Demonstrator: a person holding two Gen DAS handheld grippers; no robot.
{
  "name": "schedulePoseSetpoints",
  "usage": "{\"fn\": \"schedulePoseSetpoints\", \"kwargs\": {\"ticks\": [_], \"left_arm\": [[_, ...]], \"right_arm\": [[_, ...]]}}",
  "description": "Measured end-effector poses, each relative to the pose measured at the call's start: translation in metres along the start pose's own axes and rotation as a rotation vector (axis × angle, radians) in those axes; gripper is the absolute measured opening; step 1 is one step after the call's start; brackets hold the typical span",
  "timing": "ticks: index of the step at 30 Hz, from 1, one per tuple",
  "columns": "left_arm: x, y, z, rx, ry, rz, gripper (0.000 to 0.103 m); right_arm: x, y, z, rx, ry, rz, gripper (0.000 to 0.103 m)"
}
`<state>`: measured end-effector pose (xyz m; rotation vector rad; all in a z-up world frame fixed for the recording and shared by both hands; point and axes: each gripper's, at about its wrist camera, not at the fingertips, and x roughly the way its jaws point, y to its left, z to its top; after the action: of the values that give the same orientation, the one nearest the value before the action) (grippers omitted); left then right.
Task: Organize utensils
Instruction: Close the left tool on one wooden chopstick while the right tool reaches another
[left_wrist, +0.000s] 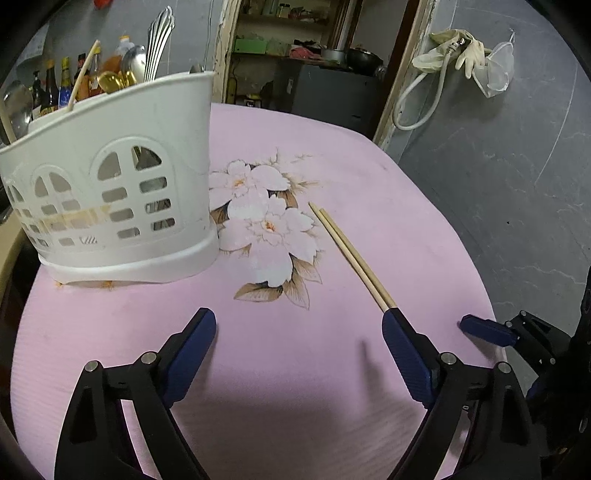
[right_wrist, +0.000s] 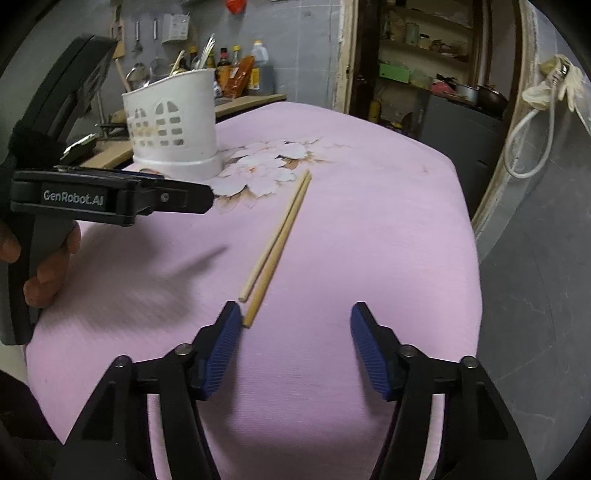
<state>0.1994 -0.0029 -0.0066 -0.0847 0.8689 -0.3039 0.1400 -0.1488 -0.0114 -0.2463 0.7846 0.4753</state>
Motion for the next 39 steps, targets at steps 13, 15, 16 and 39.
{"fn": "schedulePoseSetpoints", "kwargs": {"ticks": [13,15,16,39], "left_arm": [[0.006,-0.014,0.005,0.025,0.054,-0.061,0.065],[0.01,-0.017,0.008,0.018,0.078,-0.096,0.054],[0.013,-0.018,0.01,0.013,0.091,-0.116,0.051],[0.023,-0.014,0.021,-0.032,0.171,-0.056,0.002]], "right_arm": [[0.016,-0.017,0.011,0.006,0.026,-0.042,0.009],[0.017,-0.022,0.013,0.013,0.022,-0.039,0.007],[0.018,-0.025,0.014,0.013,0.018,-0.05,0.005],[0.002,-0.045,-0.002,0.137,-0.036,-0.108,0.005]]}}
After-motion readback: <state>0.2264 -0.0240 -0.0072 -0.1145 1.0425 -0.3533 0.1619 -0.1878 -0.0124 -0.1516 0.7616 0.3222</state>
